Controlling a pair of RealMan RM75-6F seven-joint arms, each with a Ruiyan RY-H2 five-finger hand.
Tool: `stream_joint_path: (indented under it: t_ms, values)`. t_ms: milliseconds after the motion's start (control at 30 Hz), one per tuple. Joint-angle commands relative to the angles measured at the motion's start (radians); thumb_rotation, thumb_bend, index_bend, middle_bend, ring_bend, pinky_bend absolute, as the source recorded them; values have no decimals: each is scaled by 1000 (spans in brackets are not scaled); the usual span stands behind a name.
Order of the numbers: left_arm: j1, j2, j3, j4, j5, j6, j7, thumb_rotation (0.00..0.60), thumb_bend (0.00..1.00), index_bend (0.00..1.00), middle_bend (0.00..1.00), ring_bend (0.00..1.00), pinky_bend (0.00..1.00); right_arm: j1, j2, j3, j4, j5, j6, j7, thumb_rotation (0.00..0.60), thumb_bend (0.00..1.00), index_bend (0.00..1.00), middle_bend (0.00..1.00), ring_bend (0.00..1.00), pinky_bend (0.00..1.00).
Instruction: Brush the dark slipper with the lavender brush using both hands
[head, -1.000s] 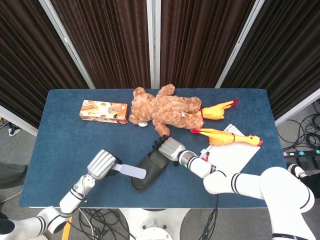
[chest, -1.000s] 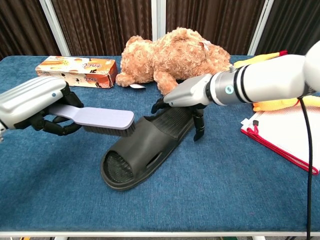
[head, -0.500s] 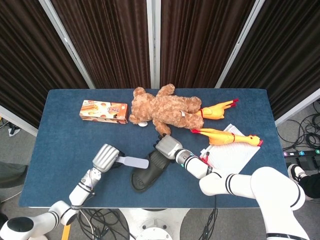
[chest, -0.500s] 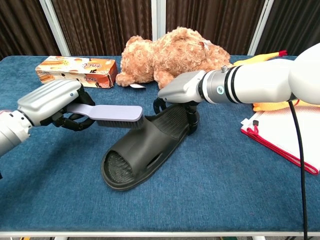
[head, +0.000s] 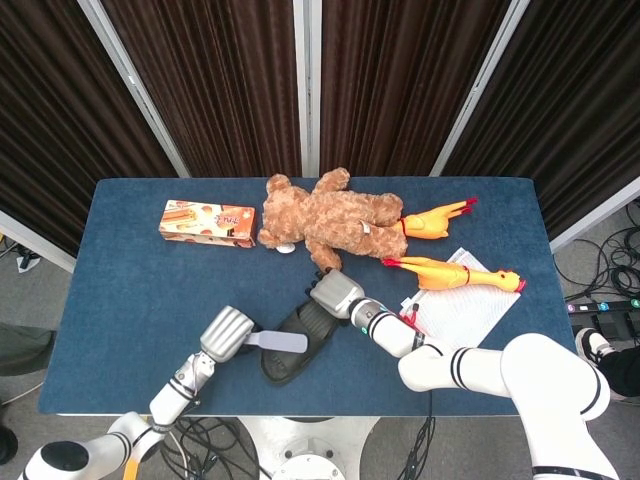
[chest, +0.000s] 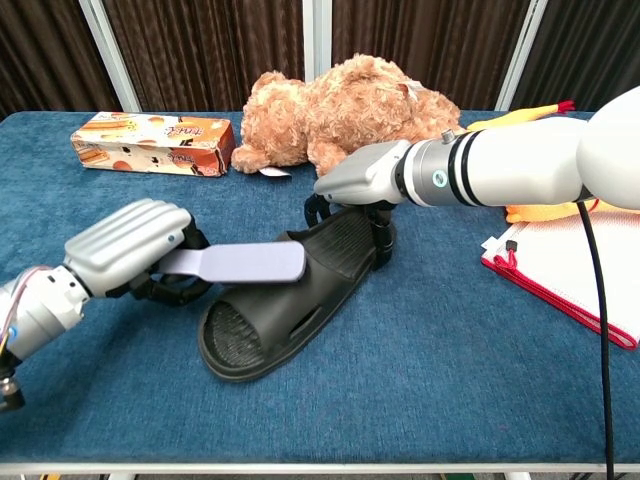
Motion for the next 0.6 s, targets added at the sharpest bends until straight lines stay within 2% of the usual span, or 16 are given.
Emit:
stream_joint_path:
  t_ms: [33,133,300,433,533,600]
  values:
    - [7,26,26,-50,24,13,5,600,505,1000,1000,1000,1000,0,1,-1,-2,0,1,2,600,94,436,327,124,200]
    - [3,50,23,-91,37,43,10,600,507,1000,1000,1000,1000,1,2,-3,-3,0,2,4,600,93,436,327,124,200]
    - [-20,82,-49,-135,-8,47,8,600,506,1000,1000,1000,1000,2,5,-8,-6,4,5,3,600,94,436,327,124,201]
    - [-36,78,-89,-112,-54,3,10,600,506,1000,1000,1000,1000,3,7,-9,-15,5,8,3,600,94,436,327,124,201]
    - [-41,59,-89,-65,-71,-37,29,600,506,1000,1000,1000,1000,5,7,-10,-16,7,9,3,600,93,436,327,124,203]
    - [-38,44,-70,-32,-65,-56,42,600,506,1000,1000,1000,1000,7,7,-11,-16,10,8,3,600,93,436,327,124,203]
